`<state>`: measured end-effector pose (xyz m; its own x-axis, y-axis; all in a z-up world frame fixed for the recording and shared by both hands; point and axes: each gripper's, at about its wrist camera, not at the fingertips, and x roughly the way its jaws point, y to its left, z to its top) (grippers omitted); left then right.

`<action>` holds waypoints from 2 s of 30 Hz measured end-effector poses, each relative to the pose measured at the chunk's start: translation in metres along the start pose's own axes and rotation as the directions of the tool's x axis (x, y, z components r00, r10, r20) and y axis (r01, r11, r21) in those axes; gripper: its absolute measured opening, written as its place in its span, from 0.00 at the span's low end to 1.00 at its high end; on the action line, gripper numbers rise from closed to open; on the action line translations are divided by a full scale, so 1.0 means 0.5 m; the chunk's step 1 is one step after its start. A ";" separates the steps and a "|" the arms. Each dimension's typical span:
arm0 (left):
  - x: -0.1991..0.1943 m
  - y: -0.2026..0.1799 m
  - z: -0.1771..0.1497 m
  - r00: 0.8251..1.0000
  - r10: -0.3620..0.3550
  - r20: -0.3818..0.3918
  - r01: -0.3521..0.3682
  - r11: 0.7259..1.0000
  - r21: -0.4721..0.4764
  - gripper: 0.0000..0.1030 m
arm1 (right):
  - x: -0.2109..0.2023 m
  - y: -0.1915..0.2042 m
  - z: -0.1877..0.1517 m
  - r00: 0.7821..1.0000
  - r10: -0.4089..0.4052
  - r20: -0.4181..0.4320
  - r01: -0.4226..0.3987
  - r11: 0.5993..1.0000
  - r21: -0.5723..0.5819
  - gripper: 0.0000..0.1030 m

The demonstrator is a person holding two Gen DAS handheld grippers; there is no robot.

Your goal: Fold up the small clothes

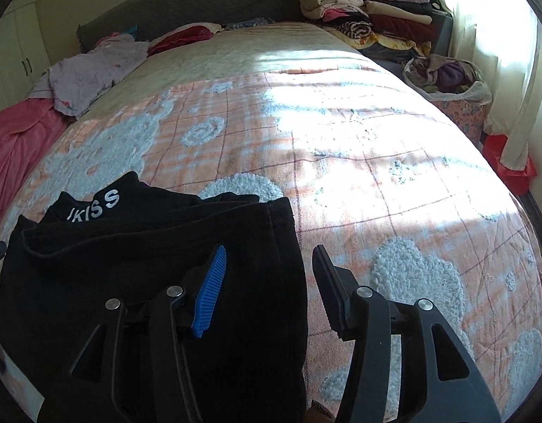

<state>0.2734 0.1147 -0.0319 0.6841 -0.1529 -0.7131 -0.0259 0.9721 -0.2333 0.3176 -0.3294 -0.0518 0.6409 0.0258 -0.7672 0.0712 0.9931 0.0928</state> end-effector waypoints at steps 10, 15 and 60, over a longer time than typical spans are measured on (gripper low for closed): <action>0.017 -0.037 -0.009 0.999 0.046 -0.017 -0.044 0.992 0.118 0.02 | 0.006 0.008 0.001 0.995 0.094 0.022 -0.094 0.996 0.003 0.10; -0.029 -0.040 0.002 0.998 0.041 0.058 -0.048 0.991 0.126 0.01 | -0.039 0.002 0.007 0.994 0.070 0.079 -0.070 0.998 0.001 0.09; -0.107 -0.011 -0.053 0.999 -0.034 -0.009 0.033 0.999 -0.020 0.64 | -0.186 -0.020 -0.148 0.986 0.108 0.130 -0.116 0.992 0.057 0.53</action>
<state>0.2174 0.1130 -0.0100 0.6783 -0.1870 -0.7106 -0.0177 0.9627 -0.2701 0.2008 -0.3332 -0.0285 0.7389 0.1174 -0.6635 0.0397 0.9754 0.2168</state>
